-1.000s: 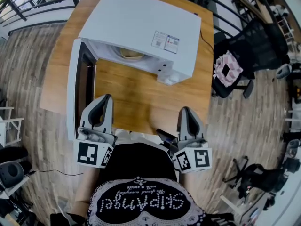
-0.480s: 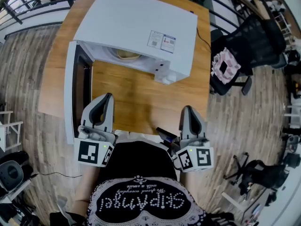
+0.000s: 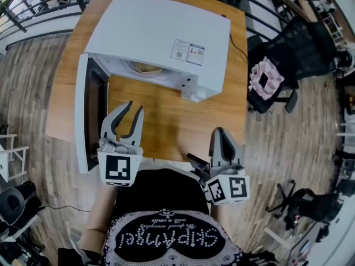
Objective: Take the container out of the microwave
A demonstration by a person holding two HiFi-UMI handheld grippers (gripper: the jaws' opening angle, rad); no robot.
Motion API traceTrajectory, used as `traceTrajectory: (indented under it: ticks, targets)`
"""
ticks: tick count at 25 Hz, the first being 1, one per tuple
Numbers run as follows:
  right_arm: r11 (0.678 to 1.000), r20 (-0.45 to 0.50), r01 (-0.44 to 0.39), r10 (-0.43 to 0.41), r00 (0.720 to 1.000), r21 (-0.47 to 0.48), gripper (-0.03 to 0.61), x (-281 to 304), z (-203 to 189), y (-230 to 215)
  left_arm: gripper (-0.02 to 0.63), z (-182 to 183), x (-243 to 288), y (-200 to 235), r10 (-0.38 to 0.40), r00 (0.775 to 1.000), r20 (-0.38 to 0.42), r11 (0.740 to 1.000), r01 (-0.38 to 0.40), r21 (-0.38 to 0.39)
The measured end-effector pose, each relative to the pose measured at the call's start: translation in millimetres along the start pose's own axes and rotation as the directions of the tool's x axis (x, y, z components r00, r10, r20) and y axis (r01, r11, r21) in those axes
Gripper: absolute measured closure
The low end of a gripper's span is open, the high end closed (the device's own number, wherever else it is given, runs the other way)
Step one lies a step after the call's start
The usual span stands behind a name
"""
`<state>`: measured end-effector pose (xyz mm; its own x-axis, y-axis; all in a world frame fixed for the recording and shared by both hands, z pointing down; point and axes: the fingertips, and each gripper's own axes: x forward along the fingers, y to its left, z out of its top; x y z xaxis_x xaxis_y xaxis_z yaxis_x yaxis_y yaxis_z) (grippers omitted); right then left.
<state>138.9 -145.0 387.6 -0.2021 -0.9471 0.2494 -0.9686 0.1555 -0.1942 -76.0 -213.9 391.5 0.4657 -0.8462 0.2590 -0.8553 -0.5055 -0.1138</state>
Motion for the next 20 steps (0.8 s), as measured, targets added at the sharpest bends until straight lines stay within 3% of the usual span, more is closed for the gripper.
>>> traceTrajectory:
  ticks: [5,10,20]
  targets:
    - [1.0,0.005,0.024,-0.024,1.0,0.013,0.543,-5.9,-0.7,-5.2,0.447,-15.2,37.5,-12.5,-0.084,0.995,-0.047,0.982,0.091,0.163]
    - [0.999,0.007,0.05,-0.05,0.999,0.022,0.543,-12.4,-2.2,-10.2,0.437,-39.6,79.7,-9.7,-0.092,0.988,-0.123,0.949,0.125,0.289]
    - [0.994,0.002,0.099,-0.099,0.995,0.039,0.543,-19.0,-6.2,-15.6,0.423,-94.8,157.3,-2.9,-0.109,0.945,-0.309,0.917,0.216,0.335]
